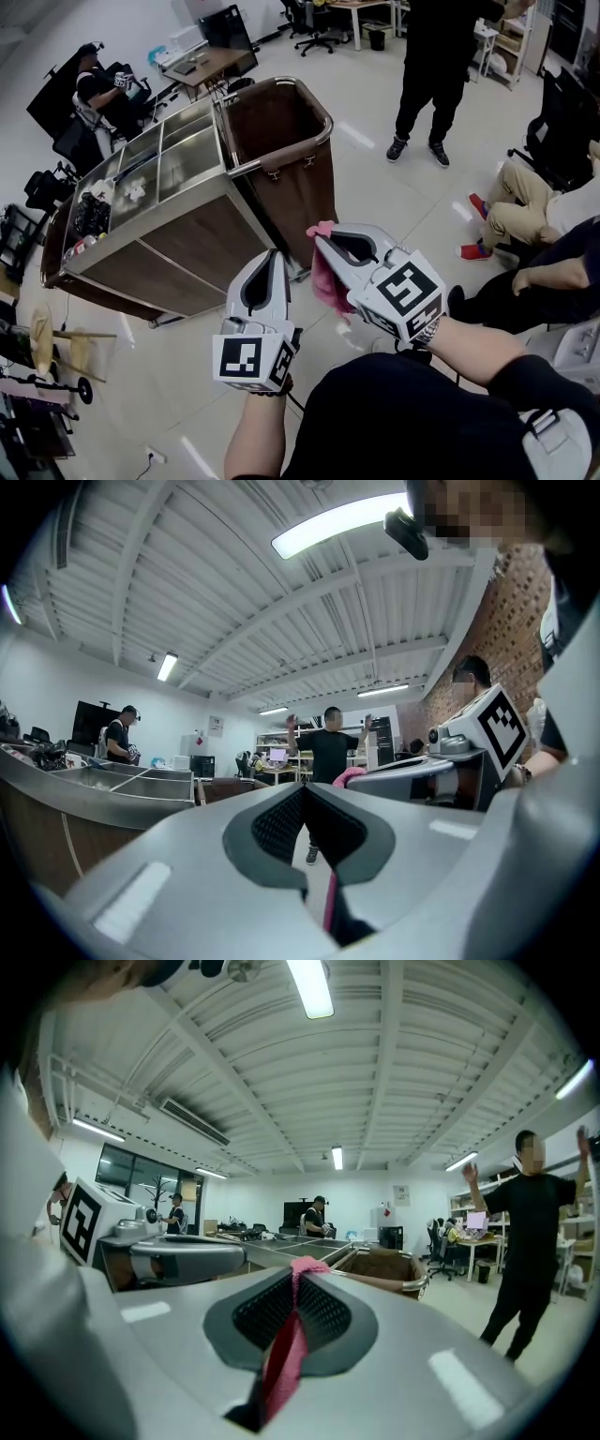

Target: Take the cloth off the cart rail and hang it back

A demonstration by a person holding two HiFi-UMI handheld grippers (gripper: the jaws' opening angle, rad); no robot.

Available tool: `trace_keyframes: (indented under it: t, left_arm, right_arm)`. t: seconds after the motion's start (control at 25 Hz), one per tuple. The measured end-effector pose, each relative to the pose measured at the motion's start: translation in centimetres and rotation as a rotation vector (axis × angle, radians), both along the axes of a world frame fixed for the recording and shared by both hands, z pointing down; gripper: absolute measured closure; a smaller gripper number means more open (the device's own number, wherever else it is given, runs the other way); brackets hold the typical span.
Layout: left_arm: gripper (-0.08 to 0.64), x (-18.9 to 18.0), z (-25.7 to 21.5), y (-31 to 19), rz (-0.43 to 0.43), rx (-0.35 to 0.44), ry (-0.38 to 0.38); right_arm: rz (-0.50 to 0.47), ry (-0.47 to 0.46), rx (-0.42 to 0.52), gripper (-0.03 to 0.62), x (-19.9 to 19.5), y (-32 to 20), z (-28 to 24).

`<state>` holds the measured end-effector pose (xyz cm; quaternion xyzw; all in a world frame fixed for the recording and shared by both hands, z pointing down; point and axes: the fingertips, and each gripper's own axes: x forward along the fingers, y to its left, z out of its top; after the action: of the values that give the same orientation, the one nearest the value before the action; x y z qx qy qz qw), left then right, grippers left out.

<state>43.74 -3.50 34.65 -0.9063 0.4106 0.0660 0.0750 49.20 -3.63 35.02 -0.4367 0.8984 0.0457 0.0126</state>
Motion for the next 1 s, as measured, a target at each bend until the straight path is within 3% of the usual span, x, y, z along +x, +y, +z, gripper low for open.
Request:
trace_keyframes:
  t: [0.44,1.0]
  left_arm:
    - [0.557,2.3,-0.2,0.0,-0.009,-0.006,0.003]
    - [0.557,2.9,0.3,-1.0,-0.090,-0.019,-0.010]
  right_arm:
    - [-0.038,-0.016,0.016,0.581,1.8,-0.1,-0.7]
    - [-0.123,-0.034,0.024,0.581,2.3,-0.9,-0.9]
